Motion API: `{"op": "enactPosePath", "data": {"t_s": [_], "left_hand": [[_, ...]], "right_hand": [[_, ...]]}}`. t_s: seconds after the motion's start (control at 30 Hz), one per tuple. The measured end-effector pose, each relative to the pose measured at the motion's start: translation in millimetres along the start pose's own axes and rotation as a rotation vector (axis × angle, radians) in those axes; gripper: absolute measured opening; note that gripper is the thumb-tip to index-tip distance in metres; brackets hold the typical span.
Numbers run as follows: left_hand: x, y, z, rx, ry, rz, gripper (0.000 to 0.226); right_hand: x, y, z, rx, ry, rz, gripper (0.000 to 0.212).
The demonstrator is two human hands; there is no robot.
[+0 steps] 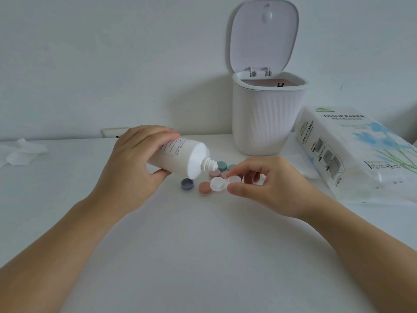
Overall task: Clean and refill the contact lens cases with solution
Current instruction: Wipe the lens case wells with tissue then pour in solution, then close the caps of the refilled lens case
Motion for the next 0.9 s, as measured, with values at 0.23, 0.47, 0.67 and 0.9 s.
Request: {"op": "enactPosePath", "data": {"t_s": [0.23,0.47,0.67,0.9], "left_hand": [[-2.7,-6.6,-27.1,-0.337,-0.225,-0.011,0.073],[-2.0,-10.7,-58.7,-0.619,-0.402,0.026,0.065],[8.9,-13.8,-67.9,-0.742,-0.532,-0.006,0.058],[13.1,-15.2,-68.9,-0.758,-0.630,0.008,0.061]], "right_hand": [[-2.9,1.6,-4.2,-0.004,0.023,0.035,0.032],[-4.5,2.9,-3.1,0.002,0.069,0.061,0.033],[-6.2,2.3,-0.6,0.006,0.093,0.068,0.019],[-8.0,2.0,0.1,0.010,0.110,0.100,0.024]]}}
Point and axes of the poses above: each hand's wrist, its own y-axis towards the middle knuckle, its own x-axis out of the palm, z = x × y, the point moved 8 cm from there along y, towards the middle knuckle, and after that the axes turned 7 degrees about -x, right-handed, at the moved point
